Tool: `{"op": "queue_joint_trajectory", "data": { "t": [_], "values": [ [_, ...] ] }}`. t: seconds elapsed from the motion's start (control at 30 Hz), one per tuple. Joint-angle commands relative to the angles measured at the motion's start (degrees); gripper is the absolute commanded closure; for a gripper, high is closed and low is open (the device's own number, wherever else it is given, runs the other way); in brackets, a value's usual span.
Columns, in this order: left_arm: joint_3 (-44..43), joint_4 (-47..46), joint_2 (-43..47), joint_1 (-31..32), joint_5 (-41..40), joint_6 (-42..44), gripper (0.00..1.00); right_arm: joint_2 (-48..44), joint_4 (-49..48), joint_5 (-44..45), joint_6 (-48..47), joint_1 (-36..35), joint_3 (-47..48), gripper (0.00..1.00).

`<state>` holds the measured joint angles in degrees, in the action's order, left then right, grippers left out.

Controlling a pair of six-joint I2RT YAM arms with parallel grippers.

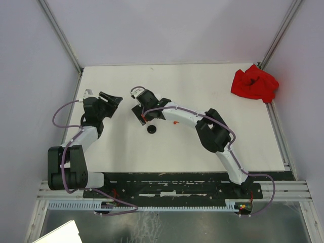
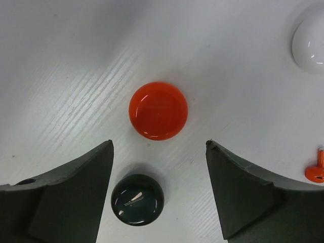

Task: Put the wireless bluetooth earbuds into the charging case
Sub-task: Pick up the charging case at the center of the board.

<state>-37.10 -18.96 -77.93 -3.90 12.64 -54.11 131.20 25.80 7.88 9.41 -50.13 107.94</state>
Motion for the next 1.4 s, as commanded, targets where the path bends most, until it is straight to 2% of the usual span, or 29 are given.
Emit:
{"op": "queue_joint_trajectory", "data": {
  "t": [0.0, 0.5, 0.87, 1.17, 1.23, 1.3, 1.37],
  "values": [
    [-0.17, -1.34, 1.78, -0.57, 1.45, 2.66, 0.3, 1.78, -1.09, -0.03, -1.17, 0.03, 2.31, 0.18],
    [0.1, -0.9, 2.24, -2.05, 2.2, 2.94, 0.3, 6.64, -0.14, -0.16, -1.71, 0.14, 7.66, 0.18],
    [0.29, -0.88, 2.43, -2.63, 2.64, 3.06, 0.3, 7.41, -0.55, -0.75, 0.09, 0.97, 7.54, 0.25],
    [0.36, -0.9, 2.36, -2.73, 2.82, 3.03, 0.3, 7.63, -1.01, -1.81, 1.3, 1.81, 6.98, 0.39],
    [0.29, -0.9, 2.35, -2.75, 2.98, 3.04, 0.3, 7.6, -1.14, -1.81, 1.4, 2.0, 6.92, 0.48],
    [0.14, -0.9, 2.35, -2.78, 3.44, 3.11, 0.3, 7.36, -1.73, -1.96, 1.21, 2.26, 6.38, 0.62],
    [-0.22, -0.79, 2.2, -2.75, 4.23, 3.53, 0.3, 6.36, -3.47, -2.25, 0.85, 2.59, 4.67, 0.68]
  ]
}}
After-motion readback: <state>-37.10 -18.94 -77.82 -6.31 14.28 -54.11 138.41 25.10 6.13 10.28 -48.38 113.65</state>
